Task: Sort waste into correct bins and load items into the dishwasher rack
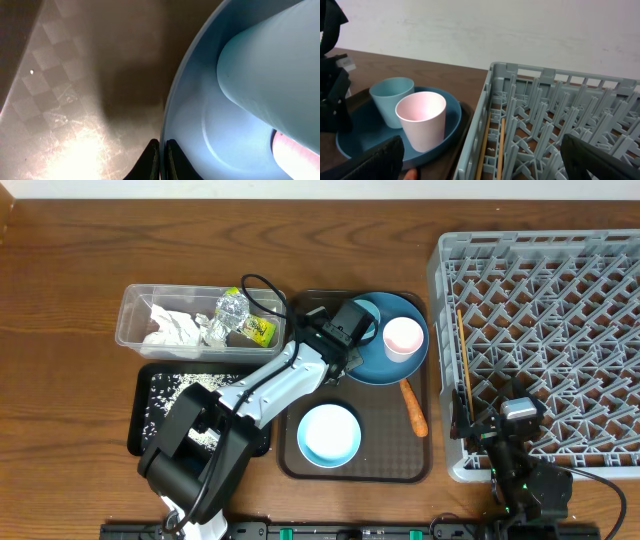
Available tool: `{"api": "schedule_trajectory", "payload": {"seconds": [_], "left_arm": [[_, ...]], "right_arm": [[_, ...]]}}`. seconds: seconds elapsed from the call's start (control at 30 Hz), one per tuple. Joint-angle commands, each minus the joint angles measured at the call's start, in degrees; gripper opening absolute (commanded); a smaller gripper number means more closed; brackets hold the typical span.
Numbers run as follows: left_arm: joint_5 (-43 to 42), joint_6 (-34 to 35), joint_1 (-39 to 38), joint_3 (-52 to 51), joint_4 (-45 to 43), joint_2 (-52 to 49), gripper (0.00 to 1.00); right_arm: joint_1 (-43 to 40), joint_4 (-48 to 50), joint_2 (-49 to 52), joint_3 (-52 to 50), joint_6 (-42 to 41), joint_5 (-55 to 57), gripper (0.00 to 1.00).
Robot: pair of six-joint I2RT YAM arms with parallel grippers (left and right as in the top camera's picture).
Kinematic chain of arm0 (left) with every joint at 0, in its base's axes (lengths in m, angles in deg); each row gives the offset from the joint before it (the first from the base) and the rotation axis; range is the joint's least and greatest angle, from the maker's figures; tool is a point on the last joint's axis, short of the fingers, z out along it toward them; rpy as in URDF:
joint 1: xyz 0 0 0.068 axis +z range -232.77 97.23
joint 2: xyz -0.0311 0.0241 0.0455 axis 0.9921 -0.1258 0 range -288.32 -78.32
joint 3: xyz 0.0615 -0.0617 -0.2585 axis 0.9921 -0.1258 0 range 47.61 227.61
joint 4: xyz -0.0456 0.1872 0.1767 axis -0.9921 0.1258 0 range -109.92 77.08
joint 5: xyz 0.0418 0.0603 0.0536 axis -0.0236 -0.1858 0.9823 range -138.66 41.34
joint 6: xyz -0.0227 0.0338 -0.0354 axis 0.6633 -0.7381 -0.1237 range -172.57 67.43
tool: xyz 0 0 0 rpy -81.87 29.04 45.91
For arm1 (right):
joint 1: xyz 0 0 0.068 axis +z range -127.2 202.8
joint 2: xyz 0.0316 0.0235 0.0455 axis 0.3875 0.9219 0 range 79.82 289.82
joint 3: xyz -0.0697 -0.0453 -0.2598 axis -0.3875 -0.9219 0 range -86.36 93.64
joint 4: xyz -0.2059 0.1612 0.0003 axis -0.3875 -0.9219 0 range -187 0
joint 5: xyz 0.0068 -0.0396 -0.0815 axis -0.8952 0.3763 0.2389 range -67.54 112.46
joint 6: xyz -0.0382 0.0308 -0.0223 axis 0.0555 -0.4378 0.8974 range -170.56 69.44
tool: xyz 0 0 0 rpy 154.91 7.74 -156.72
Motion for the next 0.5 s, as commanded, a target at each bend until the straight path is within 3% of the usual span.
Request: {"api": "schedule_trajectory", "payload": {"seconds": [0.0,0.23,0.47], "left_arm": [[-3.5,-1.9,0.0,-0.6,0.8,0.2,0.09],[-5.0,-2.0,0.0,-0.6,1.7,2.1,0.13],[-1.6,-4.4,0.0,-0.3,1.6,7.4,0.41]], "right_arm": [[0.3,-0.2,-0.3,-0.1,0.5,0.1,0.99],[0.3,-0.2,-0.3,-0.1,0.5,0.1,0.99],[0.3,-0.2,-0.3,-0.1,0.5,0.1,0.99]]}}
